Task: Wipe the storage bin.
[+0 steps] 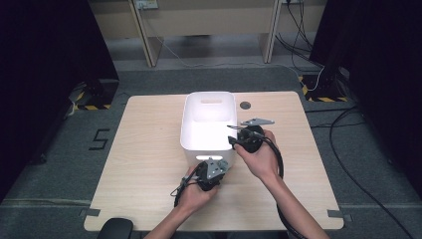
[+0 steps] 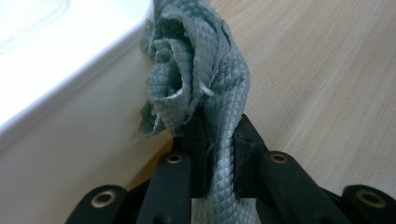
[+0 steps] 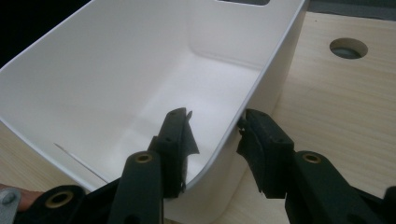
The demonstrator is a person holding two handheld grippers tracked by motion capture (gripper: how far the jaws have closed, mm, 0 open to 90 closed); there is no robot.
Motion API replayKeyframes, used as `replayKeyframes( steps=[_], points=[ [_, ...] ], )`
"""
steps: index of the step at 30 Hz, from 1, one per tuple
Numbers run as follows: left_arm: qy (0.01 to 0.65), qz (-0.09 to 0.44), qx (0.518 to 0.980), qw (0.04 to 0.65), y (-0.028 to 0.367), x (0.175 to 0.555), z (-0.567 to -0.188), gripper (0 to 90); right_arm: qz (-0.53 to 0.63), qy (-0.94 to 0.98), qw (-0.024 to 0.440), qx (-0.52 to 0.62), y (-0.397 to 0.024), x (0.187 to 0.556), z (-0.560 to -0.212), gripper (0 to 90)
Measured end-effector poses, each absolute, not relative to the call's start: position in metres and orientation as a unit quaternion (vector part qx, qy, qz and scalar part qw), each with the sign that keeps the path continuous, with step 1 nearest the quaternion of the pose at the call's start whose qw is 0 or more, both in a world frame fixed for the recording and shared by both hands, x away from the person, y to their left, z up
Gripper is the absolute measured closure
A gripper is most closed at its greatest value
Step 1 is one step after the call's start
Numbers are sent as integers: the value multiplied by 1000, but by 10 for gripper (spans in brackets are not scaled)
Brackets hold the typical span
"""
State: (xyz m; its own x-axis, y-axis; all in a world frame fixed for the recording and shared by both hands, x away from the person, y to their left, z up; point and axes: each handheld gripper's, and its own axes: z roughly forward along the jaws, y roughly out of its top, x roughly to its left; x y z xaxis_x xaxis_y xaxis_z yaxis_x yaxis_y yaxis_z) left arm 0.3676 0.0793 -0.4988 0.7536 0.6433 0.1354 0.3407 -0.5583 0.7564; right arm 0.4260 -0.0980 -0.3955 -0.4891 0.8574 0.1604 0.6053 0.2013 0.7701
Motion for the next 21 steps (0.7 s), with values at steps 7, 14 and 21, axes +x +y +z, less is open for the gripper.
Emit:
replayKeyframes(
  steps=[7, 14, 21],
  points=[
    [281, 205, 860, 372, 72, 368, -501, 785, 409, 760, 153, 482, -98, 426, -395, 607],
    [282, 202, 861, 373, 61, 370, -502, 784, 405, 763, 155, 479, -98, 427, -395, 606],
    [281, 205, 859, 375, 58, 370, -500, 786, 405, 764, 151, 479, -98, 427, -395, 601]
  ],
)
